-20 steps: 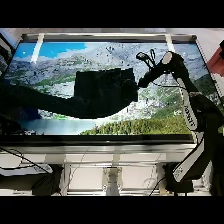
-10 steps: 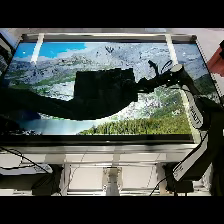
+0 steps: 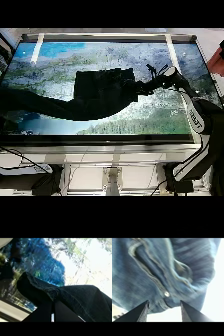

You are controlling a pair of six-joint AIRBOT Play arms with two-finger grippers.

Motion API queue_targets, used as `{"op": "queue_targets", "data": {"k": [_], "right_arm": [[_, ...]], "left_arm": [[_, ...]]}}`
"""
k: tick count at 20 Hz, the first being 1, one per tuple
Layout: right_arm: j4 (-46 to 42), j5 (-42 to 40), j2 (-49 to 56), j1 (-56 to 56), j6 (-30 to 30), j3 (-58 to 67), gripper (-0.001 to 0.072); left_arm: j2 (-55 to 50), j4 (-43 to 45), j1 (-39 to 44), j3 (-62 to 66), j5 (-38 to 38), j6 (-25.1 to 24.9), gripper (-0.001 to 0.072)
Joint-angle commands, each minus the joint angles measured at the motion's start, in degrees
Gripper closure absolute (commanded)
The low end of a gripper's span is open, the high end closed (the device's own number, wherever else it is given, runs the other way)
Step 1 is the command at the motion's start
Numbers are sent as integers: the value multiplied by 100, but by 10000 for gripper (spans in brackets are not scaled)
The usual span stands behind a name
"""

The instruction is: Fold the clothes and pants, and hang the long-sleeved shirts on hangers.

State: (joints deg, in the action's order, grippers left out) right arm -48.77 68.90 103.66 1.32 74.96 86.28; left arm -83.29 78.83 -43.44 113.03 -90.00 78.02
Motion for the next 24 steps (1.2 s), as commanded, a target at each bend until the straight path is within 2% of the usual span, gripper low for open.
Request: {"op": "queue_targets", "data": {"k": [1,8,16,20,21,22,23,24], "right_arm": [[-549,-234,-258,-94,260,-15,257],[-573,-1152,-232,225,516,-15,258],[-944,-778,-37,354,857,-15,259],[-975,-914,20,446,903,-15,271],[-962,-1051,28,487,901,-15,289],[-920,-1193,28,525,901,-15,348],[-844,-1333,28,560,901,-15,349],[-726,-1488,28,588,894,-15,399]], "left_arm": [[-4,-2,0,-2,61,0,685],[-4,-155,2,-2,59,0,685],[-9,-153,-11,-2,66,0,685],[-13,-164,-9,-2,59,0,685],[-13,-225,-9,-2,59,0,685],[-13,-280,-11,-2,59,0,685],[-13,-293,-9,-2,59,0,685],[-13,-308,-9,-2,61,0,685]]}}
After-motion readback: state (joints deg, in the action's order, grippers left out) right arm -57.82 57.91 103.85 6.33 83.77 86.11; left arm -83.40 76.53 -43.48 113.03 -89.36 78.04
